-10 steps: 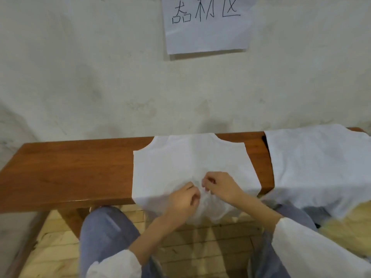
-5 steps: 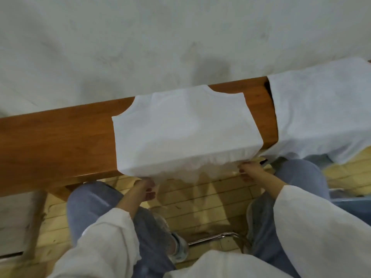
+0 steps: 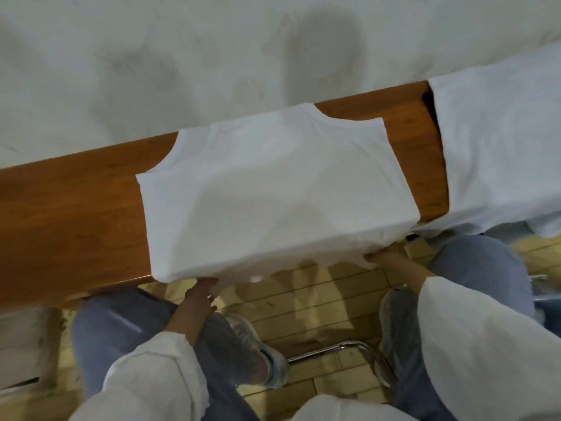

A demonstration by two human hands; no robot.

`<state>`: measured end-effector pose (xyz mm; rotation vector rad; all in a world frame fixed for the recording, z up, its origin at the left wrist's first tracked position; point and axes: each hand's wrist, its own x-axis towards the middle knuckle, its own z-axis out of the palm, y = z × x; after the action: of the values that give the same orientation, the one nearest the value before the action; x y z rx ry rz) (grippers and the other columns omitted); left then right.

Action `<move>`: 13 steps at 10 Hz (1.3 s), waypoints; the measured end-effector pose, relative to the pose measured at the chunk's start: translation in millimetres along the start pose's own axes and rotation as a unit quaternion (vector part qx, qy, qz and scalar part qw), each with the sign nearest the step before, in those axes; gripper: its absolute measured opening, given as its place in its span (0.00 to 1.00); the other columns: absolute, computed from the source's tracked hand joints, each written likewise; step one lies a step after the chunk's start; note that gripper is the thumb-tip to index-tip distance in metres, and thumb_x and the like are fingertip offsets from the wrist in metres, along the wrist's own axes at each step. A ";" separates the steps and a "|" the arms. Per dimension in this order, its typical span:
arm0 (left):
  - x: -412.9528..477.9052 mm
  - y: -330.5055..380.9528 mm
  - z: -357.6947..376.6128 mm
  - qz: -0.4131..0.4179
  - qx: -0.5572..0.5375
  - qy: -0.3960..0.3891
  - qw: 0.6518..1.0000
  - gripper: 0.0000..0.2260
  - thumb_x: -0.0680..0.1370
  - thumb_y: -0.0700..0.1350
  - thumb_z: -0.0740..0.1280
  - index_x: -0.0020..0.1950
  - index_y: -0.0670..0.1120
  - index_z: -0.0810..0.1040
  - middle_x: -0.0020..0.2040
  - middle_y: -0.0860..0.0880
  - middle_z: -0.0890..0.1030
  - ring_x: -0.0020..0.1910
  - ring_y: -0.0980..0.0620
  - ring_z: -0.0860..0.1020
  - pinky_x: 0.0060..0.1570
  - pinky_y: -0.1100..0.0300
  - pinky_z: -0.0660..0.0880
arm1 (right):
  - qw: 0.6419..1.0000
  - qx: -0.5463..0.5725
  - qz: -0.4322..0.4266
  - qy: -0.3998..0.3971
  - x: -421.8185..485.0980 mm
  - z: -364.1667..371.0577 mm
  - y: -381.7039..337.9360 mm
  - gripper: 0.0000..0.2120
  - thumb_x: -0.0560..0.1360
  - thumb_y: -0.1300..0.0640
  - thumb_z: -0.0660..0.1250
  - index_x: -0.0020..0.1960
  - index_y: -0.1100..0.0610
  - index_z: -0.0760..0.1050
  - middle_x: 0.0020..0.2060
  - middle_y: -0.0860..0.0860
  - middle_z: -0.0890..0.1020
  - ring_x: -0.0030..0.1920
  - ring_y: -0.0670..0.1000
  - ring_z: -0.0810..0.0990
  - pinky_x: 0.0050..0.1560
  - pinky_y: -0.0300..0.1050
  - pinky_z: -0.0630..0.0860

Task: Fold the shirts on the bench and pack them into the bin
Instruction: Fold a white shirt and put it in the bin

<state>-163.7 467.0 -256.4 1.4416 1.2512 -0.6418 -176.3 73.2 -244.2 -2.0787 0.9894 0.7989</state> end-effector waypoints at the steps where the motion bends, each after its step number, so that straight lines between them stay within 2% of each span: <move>1: 14.2 0.0 -8.4 -0.016 -0.035 0.033 0.999 0.20 0.79 0.42 0.64 0.69 0.40 0.67 0.59 0.42 0.71 0.59 0.44 0.71 0.56 0.50 0.68 | 1.000 0.014 0.013 0.021 13.1 8.2 9.7 0.18 0.77 0.55 0.65 0.64 0.63 0.69 0.56 0.61 0.77 0.57 0.63 0.75 0.56 0.53 0.73; 2: 13.9 0.1 -2.3 0.000 -0.047 0.046 0.998 0.24 0.79 0.45 0.62 0.73 0.40 0.64 0.65 0.42 0.71 0.60 0.46 0.70 0.55 0.51 0.68 | 0.999 0.038 0.001 0.028 13.6 9.3 9.3 0.12 0.81 0.57 0.57 0.58 0.64 0.71 0.53 0.63 0.77 0.49 0.61 0.74 0.58 0.57 0.73; 3: 5.7 -13.7 3.3 -0.004 -0.070 0.069 0.995 0.19 0.79 0.49 0.62 0.66 0.40 0.69 0.65 0.42 0.71 0.62 0.42 0.72 0.54 0.52 0.70 | 0.996 0.091 -0.010 0.005 12.1 7.5 11.3 0.08 0.81 0.60 0.57 0.53 0.64 0.71 0.50 0.61 0.78 0.50 0.63 0.77 0.58 0.59 0.75; 4: -3.8 -28.5 11.4 -0.005 -0.105 0.072 0.992 0.18 0.79 0.45 0.62 0.67 0.38 0.68 0.63 0.42 0.73 0.60 0.38 0.74 0.51 0.49 0.75 | 0.994 0.104 -0.021 0.025 -1.4 2.3 11.1 0.11 0.80 0.57 0.59 0.47 0.65 0.74 0.41 0.61 0.80 0.40 0.62 0.80 0.43 0.55 0.79; 5: -19.4 -32.2 16.7 0.016 -0.086 0.071 0.994 0.16 0.78 0.41 0.64 0.64 0.35 0.70 0.55 0.40 0.76 0.47 0.39 0.77 0.37 0.54 0.75 | 0.992 0.099 -0.049 0.055 -20.3 -2.3 14.4 0.16 0.81 0.58 0.57 0.35 0.59 0.66 0.28 0.57 0.72 0.28 0.55 0.72 0.28 0.43 0.69; 6: -38.0 -32.1 10.8 0.082 0.021 0.098 0.992 0.15 0.78 0.40 0.63 0.59 0.30 0.72 0.48 0.35 0.78 0.37 0.42 0.74 0.32 0.57 0.70 | 0.991 0.075 -0.091 0.057 -44.5 -4.2 18.1 0.16 0.80 0.56 0.59 0.34 0.57 0.65 0.29 0.56 0.72 0.31 0.55 0.72 0.31 0.44 0.67; 7: -54.2 -29.4 0.2 0.174 0.125 0.088 0.973 0.14 0.78 0.40 0.63 0.57 0.30 0.72 0.44 0.36 0.76 0.39 0.40 0.75 0.35 0.55 0.70 | 0.988 0.038 -0.128 0.078 -56.5 -1.6 29.7 0.12 0.79 0.55 0.61 0.38 0.58 0.70 0.37 0.58 0.77 0.40 0.59 0.77 0.39 0.46 0.72; 8: -70.5 -29.0 -9.1 0.249 0.167 0.065 0.952 0.15 0.77 0.41 0.64 0.57 0.30 0.70 0.43 0.31 0.75 0.40 0.35 0.76 0.35 0.53 0.71 | 0.980 0.023 -0.161 0.113 -72.2 -1.3 38.9 0.06 0.79 0.58 0.61 0.45 0.60 0.71 0.45 0.61 0.78 0.45 0.61 0.77 0.43 0.47 0.74; 9: -108.7 -32.6 -16.2 0.308 0.122 0.048 0.942 0.12 0.77 0.38 0.65 0.57 0.37 0.67 0.34 0.39 0.73 0.30 0.44 0.71 0.30 0.55 0.68 | 0.970 0.091 -0.190 0.118 -107.8 1.9 34.8 0.05 0.80 0.64 0.58 0.45 0.62 0.69 0.46 0.64 0.77 0.49 0.65 0.76 0.39 0.40 0.71; 10: -148.6 -35.5 -22.1 0.365 0.039 -0.007 0.930 0.12 0.78 0.35 0.64 0.58 0.43 0.66 0.34 0.42 0.73 0.29 0.47 0.71 0.26 0.59 0.69 | 0.959 0.110 -0.223 0.139 -142.1 6.1 36.3 0.09 0.79 0.61 0.62 0.58 0.59 0.67 0.48 0.57 0.78 0.49 0.59 0.78 0.44 0.46 0.74; 11: -187.1 -26.7 -30.2 0.372 0.056 -0.072 0.924 0.05 0.78 0.37 0.65 0.53 0.37 0.76 0.37 0.42 0.76 0.32 0.48 0.75 0.30 0.61 0.72 | 0.939 0.200 -0.249 0.129 -172.4 -0.5 28.4 0.11 0.78 0.59 0.64 0.59 0.57 0.69 0.47 0.51 0.78 0.45 0.51 0.79 0.42 0.43 0.77; 12: -227.5 -8.0 -47.7 0.367 0.070 -0.167 0.912 0.05 0.77 0.37 0.67 0.52 0.38 0.80 0.41 0.42 0.81 0.35 0.52 0.80 0.36 0.62 0.77 | 0.929 0.235 -0.277 0.072 -202.1 -25.6 -4.6 0.05 0.77 0.60 0.66 0.50 0.60 0.78 0.40 0.55 0.80 0.36 0.51 0.77 0.32 0.39 0.73; 13: -251.2 23.3 -76.6 0.391 0.046 -0.225 0.891 0.11 0.74 0.31 0.68 0.53 0.42 0.80 0.46 0.45 0.84 0.43 0.51 0.83 0.45 0.59 0.79 | 0.904 0.314 -0.289 -0.025 -230.8 -65.0 -45.8 0.05 0.76 0.62 0.66 0.48 0.62 0.80 0.35 0.53 0.80 0.35 0.51 0.77 0.30 0.39 0.73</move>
<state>-236.5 453.8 -3.3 1.5957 0.2216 -0.4314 -243.8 135.5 -18.0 -1.6242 0.4555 0.1779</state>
